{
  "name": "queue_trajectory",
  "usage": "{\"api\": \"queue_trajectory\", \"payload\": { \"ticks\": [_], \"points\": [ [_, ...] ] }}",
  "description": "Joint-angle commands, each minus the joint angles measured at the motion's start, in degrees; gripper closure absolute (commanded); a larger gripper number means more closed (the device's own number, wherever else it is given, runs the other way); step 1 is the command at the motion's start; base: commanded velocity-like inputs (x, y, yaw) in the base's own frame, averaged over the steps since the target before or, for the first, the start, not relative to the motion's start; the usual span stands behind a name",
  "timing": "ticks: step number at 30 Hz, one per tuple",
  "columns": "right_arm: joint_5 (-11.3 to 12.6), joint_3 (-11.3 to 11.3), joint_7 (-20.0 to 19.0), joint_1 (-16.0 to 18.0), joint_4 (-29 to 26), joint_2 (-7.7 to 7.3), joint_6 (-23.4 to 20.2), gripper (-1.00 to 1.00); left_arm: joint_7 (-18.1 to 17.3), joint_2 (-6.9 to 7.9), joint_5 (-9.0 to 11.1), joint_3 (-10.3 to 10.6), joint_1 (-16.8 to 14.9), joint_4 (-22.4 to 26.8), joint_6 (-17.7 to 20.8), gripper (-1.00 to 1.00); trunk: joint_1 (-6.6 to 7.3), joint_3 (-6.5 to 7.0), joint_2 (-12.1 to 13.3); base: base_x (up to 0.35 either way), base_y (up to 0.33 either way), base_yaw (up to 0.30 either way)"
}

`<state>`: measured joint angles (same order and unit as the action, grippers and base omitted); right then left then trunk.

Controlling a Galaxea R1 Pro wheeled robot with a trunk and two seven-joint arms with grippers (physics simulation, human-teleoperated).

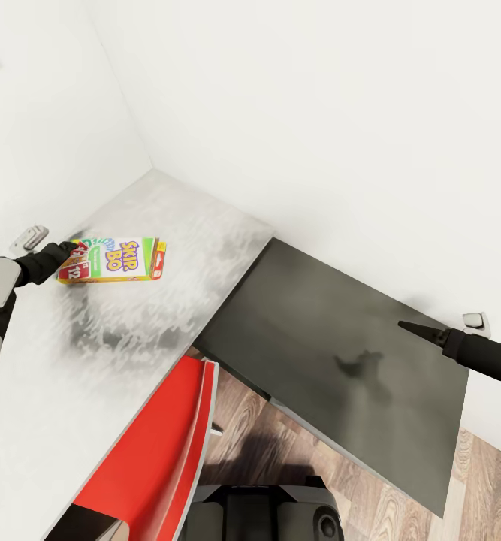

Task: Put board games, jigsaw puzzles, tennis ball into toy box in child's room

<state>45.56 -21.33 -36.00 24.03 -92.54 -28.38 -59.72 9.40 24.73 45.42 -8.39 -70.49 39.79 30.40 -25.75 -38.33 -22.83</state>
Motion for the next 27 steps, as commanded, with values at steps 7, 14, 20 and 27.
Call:
{"api": "queue_trajectory", "payload": {
  "ticks": [7, 14, 20, 27],
  "points": [
    [-0.29, 0.00, -0.39, 0.05, -0.01, 0.00, -0.28, -1.00, 0.35, 0.10, 0.66, -0.25, 0.80, 0.05, -0.04, -1.00, -0.03, -0.07, -0.09, 0.000, 0.000, 0.000],
    [-0.29, 0.04, -0.39, 0.05, -0.01, 0.00, -0.28, -1.00, 0.30, 0.19, 0.64, -0.35, 1.21, 0.03, -0.19, -1.00, -0.03, -0.07, -0.09, 0.000, 0.000, 0.000],
    [-0.29, 0.05, -0.39, 0.05, -0.01, 0.00, -0.28, -1.00, 0.26, 0.21, 0.63, -0.38, 1.33, 0.03, -0.25, -1.00, -0.03, -0.07, -0.09, 0.000, 0.000, 0.000],
    [-0.29, 0.06, -0.39, 0.05, -0.01, 0.00, -0.28, -1.00, 0.27, 0.18, 0.63, -0.39, 1.38, 0.02, -0.29, -1.00, -0.03, -0.07, -0.09, 0.000, 0.000, 0.000]
  ]
}}
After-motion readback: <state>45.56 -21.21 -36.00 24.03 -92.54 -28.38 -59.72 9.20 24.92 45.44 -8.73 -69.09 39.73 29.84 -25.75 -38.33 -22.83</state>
